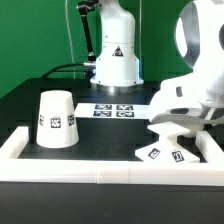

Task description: Assemble lamp

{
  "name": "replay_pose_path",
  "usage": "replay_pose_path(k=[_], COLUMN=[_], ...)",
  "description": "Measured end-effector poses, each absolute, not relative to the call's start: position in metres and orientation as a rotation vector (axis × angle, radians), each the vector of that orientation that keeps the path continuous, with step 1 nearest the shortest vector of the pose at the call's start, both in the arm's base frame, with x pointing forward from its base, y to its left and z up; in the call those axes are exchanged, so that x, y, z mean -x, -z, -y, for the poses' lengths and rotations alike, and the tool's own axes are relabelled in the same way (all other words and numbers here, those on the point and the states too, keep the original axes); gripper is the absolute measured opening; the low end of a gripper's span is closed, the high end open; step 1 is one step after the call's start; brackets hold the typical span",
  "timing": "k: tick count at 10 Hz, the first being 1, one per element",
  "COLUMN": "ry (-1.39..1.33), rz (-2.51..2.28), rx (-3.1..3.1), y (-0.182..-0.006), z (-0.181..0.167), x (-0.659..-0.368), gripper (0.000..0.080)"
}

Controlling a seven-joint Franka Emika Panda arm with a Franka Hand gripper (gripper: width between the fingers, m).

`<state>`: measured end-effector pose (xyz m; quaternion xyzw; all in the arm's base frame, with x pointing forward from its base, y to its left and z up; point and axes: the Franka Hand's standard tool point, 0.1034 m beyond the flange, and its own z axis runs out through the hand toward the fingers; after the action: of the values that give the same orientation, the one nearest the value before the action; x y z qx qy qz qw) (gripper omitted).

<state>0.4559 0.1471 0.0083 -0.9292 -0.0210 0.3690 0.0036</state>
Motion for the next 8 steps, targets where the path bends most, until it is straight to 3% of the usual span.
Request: replay_pose_path(k=[1,2,6,8], ry=[-1.158,-1.158,-1.145,-1.122], rz=[0.066,0.066,0.076,0.138], rx=[2.912,2.912,2.906,2.879], y=[-0.008,-0.008,-0.011,-0.027], z=[-0.147,-0.147,-0.142,-0.130], x=[-0.456,-0.456,-0.459,-0.465], gripper=[0.0605,0.0572,0.0572,0.0572])
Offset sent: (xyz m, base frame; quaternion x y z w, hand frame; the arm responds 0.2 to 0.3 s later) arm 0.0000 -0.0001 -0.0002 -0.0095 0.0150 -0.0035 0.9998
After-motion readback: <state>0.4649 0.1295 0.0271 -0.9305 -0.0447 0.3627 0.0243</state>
